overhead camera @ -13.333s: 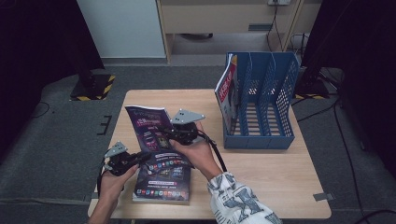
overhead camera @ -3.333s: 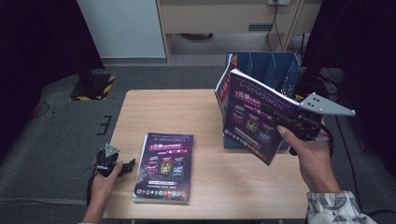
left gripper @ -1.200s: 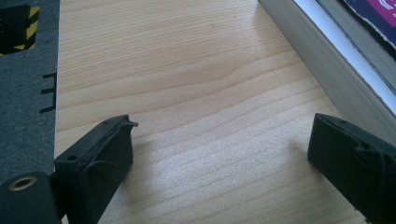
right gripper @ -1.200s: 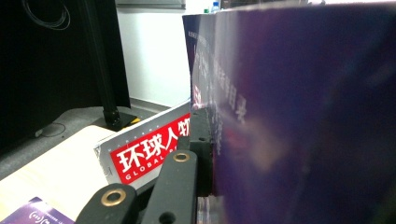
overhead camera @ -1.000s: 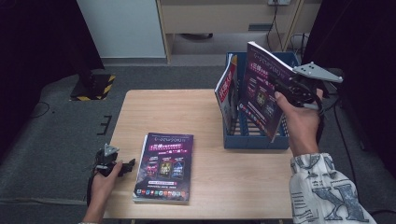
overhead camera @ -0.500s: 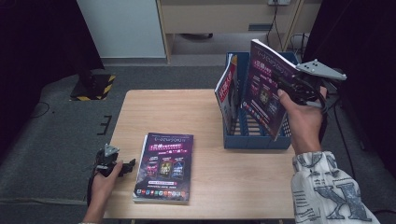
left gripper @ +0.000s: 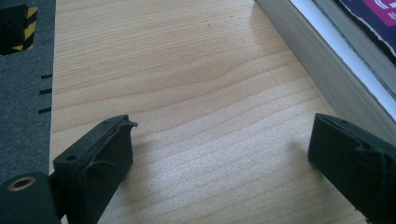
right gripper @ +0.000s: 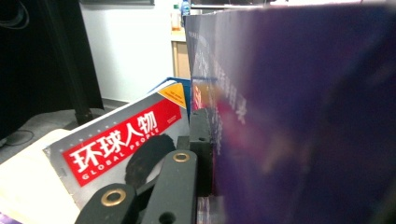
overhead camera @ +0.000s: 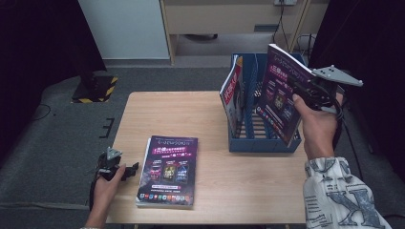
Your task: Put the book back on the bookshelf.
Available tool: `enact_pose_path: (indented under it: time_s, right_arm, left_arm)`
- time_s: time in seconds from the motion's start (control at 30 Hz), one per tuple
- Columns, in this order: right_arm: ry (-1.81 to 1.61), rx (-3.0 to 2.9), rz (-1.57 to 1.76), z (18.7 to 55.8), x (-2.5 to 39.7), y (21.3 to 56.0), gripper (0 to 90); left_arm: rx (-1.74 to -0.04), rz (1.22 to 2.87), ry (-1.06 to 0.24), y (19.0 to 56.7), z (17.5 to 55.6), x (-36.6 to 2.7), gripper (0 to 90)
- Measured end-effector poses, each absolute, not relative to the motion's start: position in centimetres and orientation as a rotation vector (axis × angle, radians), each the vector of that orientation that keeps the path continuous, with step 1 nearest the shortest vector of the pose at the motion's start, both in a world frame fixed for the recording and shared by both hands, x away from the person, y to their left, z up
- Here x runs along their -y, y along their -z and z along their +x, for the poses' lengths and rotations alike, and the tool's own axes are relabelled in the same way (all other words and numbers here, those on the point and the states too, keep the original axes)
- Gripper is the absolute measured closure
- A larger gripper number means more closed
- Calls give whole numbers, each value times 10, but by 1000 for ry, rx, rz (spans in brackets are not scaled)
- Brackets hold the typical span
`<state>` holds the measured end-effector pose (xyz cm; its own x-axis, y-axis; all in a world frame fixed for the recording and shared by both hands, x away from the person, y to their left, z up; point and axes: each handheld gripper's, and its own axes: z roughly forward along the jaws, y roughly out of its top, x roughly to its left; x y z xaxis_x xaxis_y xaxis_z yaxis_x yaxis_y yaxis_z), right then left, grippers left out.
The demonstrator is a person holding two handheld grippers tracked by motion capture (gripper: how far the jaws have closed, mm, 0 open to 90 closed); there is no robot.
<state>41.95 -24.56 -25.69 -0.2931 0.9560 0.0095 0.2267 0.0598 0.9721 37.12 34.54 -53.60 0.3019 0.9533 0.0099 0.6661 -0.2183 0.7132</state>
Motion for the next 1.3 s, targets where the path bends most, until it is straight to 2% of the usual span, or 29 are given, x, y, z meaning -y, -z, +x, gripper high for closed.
enact_pose_path:
  time_s: [0.93, 1.3]
  right_arm:
    - [-1139, -1564, 1326, 482, 224, 284, 826]
    - [-1160, -1526, 1316, 494, 218, 297, 826]
  left_arm:
    - [-1431, 1973, -612, 536, 371, -345, 57]
    - [-1431, 1973, -612, 536, 372, -345, 56]
